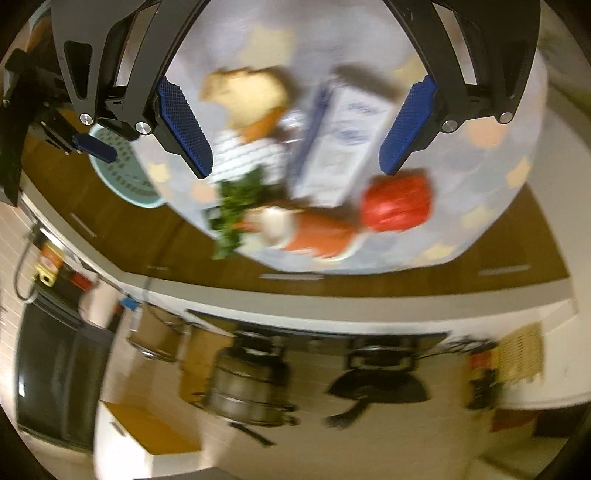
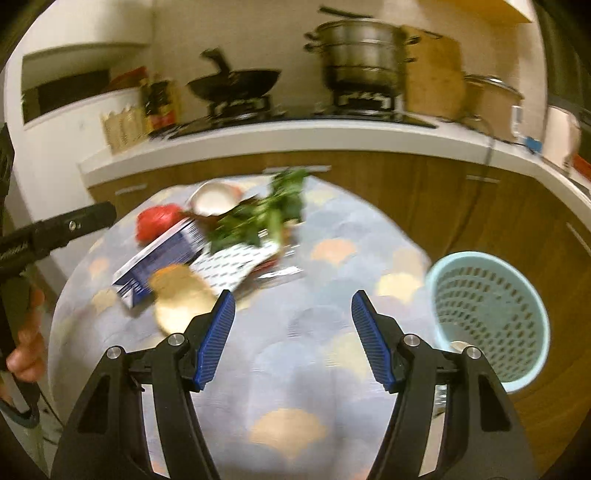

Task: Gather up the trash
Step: 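Grasp the white milk carton with the left tool while the right tool grasps the orange peel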

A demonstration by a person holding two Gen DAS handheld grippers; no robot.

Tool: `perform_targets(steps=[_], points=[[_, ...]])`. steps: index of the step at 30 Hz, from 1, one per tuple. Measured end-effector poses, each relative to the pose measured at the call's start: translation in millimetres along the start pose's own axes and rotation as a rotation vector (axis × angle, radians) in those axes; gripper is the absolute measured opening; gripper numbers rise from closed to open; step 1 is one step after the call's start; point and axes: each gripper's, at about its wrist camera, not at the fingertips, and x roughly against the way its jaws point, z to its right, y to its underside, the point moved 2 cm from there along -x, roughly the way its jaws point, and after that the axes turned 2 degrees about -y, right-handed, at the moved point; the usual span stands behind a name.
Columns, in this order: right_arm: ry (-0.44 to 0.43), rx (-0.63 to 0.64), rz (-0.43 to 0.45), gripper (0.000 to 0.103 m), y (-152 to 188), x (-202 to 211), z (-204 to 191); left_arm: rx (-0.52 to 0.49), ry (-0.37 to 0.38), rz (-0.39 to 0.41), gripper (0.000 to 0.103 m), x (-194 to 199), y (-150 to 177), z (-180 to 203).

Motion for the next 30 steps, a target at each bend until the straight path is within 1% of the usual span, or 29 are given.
perform_targets(steps=[2,4,5,8,11,13,15,17,19,22,24,27,30], points=[[-0.035,0.02,-0.02,0.062,2,-12,-14,0.017,-0.009,-0.041,0.089,-7,6,-19],[-0.052,0.061,-0.041,0.062,3,-22,-28,0.025,-0.015,-0.069,0.089,-16,11,-30],[-0.06,0.073,-0.048,0.062,3,-24,-32,0.026,-0.012,-0.083,0.089,-19,15,-34],[-0.119,0.079,-0.082,0.062,3,-27,-42,0.029,0.0,-0.13,0.089,-34,25,-42],[-0.181,0.09,-0.089,0.062,4,-17,-54,0.029,-0.001,-0.133,0.089,-43,28,-44],[-0.277,0.071,-0.1,0.062,5,-8,-64,0.046,0.017,-0.133,0.089,-49,28,-47],[-0.347,0.048,-0.101,0.062,7,-2,-72,0.058,0.035,-0.132,0.089,-52,28,-47],[-0.378,0.017,-0.108,0.062,7,-5,-77,0.056,0.042,-0.134,0.089,-55,30,-47],[-0.352,-0.007,-0.124,0.062,7,-15,-74,0.049,0.044,-0.139,0.089,-59,32,-46],[-0.214,-0.01,-0.143,0.062,8,-42,-60,0.045,0.048,-0.143,0.088,-63,35,-44],[-0.157,0.002,-0.154,0.062,9,-54,-54,0.038,0.045,-0.146,0.088,-65,36,-41],[-0.155,0.015,-0.174,0.062,8,-66,-54,0.026,0.035,-0.155,0.087,-71,37,-35],[-0.119,0.051,-0.176,0.062,6,-77,-60,0.034,0.031,-0.185,0.078,-79,38,-34]])
